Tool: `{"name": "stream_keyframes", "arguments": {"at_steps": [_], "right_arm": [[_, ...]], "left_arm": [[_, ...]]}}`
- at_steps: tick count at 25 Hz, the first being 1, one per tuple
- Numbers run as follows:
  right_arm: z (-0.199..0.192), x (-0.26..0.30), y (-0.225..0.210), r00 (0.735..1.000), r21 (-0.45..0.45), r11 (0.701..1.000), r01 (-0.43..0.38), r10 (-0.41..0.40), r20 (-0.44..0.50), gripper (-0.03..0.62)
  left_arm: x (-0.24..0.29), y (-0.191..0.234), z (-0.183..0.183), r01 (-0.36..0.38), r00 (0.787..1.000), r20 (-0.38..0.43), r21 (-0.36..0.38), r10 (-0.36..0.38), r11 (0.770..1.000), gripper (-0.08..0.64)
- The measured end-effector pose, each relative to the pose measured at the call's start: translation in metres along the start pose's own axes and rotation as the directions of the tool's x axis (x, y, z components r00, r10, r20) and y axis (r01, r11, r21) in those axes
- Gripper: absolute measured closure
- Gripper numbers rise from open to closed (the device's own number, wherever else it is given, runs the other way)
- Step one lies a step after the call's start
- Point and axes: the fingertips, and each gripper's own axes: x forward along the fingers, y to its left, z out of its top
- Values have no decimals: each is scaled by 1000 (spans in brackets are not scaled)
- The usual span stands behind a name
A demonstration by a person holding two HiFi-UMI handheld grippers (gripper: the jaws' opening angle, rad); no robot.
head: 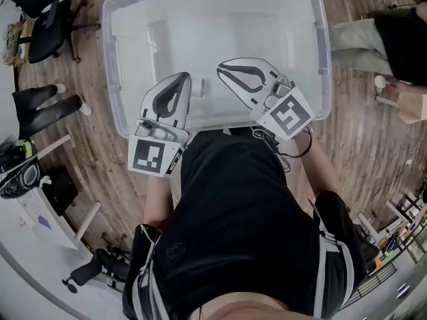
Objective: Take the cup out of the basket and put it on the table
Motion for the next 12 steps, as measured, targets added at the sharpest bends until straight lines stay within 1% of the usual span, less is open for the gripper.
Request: {"name": "stream_keyframes", "arguments": {"at_steps": [3, 7, 11, 12], "right_arm": [[-18, 8, 0, 995, -56, 996, -75, 71, -74, 574], [-42, 25, 0, 976, -98, 982, -159, 141, -163, 574], [-62, 39, 0, 956, -115, 966, -232, 205, -208, 568], [-68, 42, 1, 950, -117, 961, -252, 222, -220, 557]], "left_arm": [[3, -1, -1, -13, 1000, -7, -2, 13, 1000, 541], [4, 5, -1, -27, 1000, -15, -4, 27, 1000, 541], [6, 10, -2, -41, 999, -20, -7, 41, 999, 541], [7, 11, -3, -44, 999, -21, -8, 44, 999, 541]]}}
